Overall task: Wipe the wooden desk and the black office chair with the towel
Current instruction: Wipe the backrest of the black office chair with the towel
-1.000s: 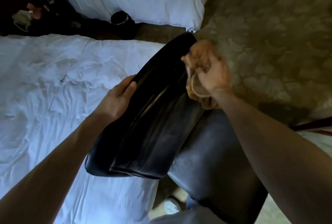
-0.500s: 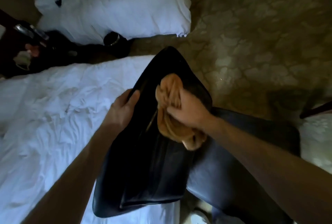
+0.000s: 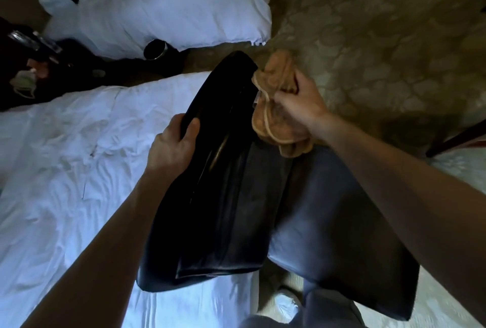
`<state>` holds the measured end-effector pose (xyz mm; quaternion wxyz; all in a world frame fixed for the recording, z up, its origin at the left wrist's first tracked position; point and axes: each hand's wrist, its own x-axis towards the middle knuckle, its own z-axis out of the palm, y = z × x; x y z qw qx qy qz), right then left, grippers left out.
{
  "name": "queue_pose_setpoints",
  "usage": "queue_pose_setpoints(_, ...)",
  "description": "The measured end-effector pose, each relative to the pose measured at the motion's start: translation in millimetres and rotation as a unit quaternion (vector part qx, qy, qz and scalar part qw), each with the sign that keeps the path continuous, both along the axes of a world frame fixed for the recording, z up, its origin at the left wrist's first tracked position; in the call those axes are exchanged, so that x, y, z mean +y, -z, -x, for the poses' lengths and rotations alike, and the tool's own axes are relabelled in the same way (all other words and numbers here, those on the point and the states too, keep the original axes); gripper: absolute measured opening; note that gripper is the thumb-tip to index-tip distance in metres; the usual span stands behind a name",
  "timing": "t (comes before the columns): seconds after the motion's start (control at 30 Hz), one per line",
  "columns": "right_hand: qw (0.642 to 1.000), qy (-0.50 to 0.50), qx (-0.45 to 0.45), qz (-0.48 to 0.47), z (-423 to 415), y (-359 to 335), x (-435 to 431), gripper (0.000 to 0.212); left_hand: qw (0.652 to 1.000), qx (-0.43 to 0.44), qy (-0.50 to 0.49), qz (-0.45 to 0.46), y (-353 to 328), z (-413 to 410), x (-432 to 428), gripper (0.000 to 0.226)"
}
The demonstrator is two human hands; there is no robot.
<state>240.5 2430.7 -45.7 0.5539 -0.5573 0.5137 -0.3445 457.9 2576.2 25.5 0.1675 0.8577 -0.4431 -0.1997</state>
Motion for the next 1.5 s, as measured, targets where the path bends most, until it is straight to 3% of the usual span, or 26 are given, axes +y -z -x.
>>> queue_pose_setpoints(0.1, 0.994, -0.085, 0.061, -0.040, -18.8, 2.1, -4.8, 0.101, 1.000, -0.011, -0.011, -0.006, -0.3, 4.5, 6.9, 0.040)
queue_pose_setpoints(0.2, 0.967, -0.199, 0.143, -0.065, -46.1, 25.8, 10.2, 0.118, 1.000, -0.015, -0.022, -0.011, 1.3, -0.8, 12.7, 0.040)
queue_pose_setpoints(0.27, 0.955, -0.242, 0.157, -0.074, -53.3, 31.3, 34.8, 0.114, 0.999, -0.022, -0.025, -0.021, 3.0, -5.2, 16.3, 0.041)
queue_pose_setpoints(0.43, 0.957, -0.276, 0.080, -0.032, -49.3, 40.8, 117.8, 0.099, 0.998, 0.011, -0.058, -0.019, 1.4, -4.5, 32.8, 0.039)
queue_pose_setpoints(0.53, 0.951, -0.292, 0.097, -0.032, -48.3, 46.6, 185.5, 0.094, 0.997, 0.031, -0.068, -0.006, 0.1, -2.4, 41.1, 0.039)
queue_pose_setpoints(0.7, 0.912, -0.380, 0.155, -0.028, -21.0, 25.7, 274.6, 0.074, 0.998, 0.019, -0.061, -0.010, -1.4, 1.6, 43.7, 0.038)
queue_pose_setpoints(0.8, 0.884, -0.440, 0.156, -0.033, -4.1, 18.9, 281.2, 0.055, 0.997, 0.034, -0.074, 0.007, 1.5, -2.2, 44.0, 0.043)
queue_pose_setpoints(0.87, 0.906, -0.408, 0.114, -0.018, 2.3, 20.0, 267.6, 0.056, 0.997, 0.035, -0.073, 0.010, 2.0, -2.6, 45.2, 0.045)
queue_pose_setpoints(1.0, 0.973, -0.227, 0.037, 0.032, 1.3, 21.5, 224.1, 0.060, 0.997, 0.023, -0.066, 0.034, -2.4, 1.6, 53.0, 0.045)
queue_pose_setpoints(1.1, 0.979, -0.199, 0.034, 0.023, -14.5, 19.4, 201.9, 0.061, 0.993, 0.040, -0.071, 0.087, -5.7, 4.6, 68.0, 0.042)
queue_pose_setpoints(1.17, 0.972, -0.224, 0.059, 0.029, -27.7, 25.3, 215.4, 0.054, 0.995, 0.003, -0.038, 0.091, -5.0, 7.4, 85.4, 0.037)
queue_pose_setpoints(1.27, 0.965, -0.248, 0.073, 0.034, -34.6, 40.4, 262.1, 0.054, 0.990, -0.122, 0.047, 0.055, -0.9, 6.0, 118.0, 0.043)
queue_pose_setpoints(1.37, 0.947, -0.288, 0.138, 0.043, -22.8, 41.3, 297.4, 0.054, 0.986, -0.143, 0.069, 0.056, 6.5, -0.7, 128.2, 0.058)
queue_pose_setpoints(1.5, 0.907, -0.368, 0.186, 0.085, -5.2, 31.1, 352.2, 0.044, 0.982, -0.171, 0.062, 0.048, 11.4, -2.1, 126.2, 0.058)
